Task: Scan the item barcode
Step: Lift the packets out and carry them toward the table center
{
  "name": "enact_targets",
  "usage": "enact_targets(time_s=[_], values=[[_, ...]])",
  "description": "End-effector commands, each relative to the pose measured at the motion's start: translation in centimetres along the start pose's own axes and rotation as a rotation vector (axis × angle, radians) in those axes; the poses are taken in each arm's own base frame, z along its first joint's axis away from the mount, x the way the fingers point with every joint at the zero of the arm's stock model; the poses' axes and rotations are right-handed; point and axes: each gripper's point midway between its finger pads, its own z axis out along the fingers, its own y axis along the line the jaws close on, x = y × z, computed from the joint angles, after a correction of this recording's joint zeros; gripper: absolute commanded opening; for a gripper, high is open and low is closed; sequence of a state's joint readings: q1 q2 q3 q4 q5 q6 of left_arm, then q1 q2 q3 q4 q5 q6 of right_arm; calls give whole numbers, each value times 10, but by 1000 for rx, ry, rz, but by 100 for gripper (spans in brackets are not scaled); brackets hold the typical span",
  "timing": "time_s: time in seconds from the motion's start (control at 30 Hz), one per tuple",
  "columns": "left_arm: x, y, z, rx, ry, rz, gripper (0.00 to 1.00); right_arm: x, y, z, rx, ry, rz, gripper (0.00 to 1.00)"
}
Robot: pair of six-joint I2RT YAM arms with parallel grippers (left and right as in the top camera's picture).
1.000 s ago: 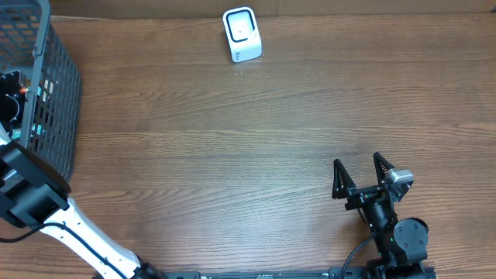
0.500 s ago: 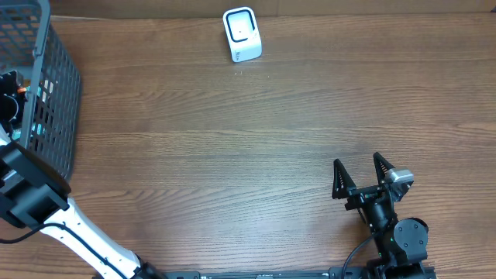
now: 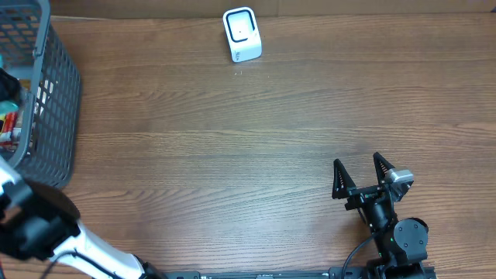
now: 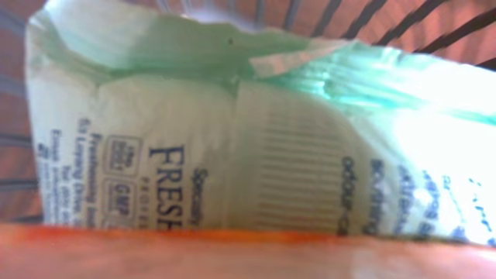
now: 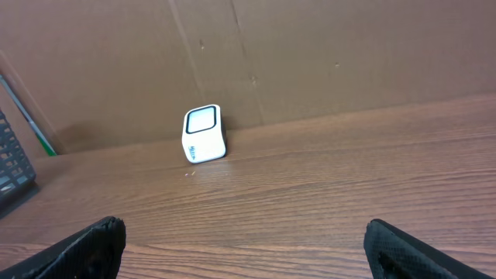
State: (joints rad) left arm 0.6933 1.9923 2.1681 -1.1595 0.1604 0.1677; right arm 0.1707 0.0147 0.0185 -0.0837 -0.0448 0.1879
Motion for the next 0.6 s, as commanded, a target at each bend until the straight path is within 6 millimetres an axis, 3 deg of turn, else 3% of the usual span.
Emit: enact_targets(time_s=[0.0,0.13,0.3,0.4,0.57], values=[[-33,-23,-90,7,-217,-19,46,1,-2,0,8,-6,6,100],[-37,-53,-152,29,-334,10,47,1,-2,0,9,-6,6,100],[-22,-109,-204,113,-394,62,46,1,-2,0,8,-6,6,100],[-3,-148,-220,155,-375,111,46,1,-2,0,9,-6,6,100],[44,-228,-219,228,-252,229,44,1,-2,0,8,-6,6,100]])
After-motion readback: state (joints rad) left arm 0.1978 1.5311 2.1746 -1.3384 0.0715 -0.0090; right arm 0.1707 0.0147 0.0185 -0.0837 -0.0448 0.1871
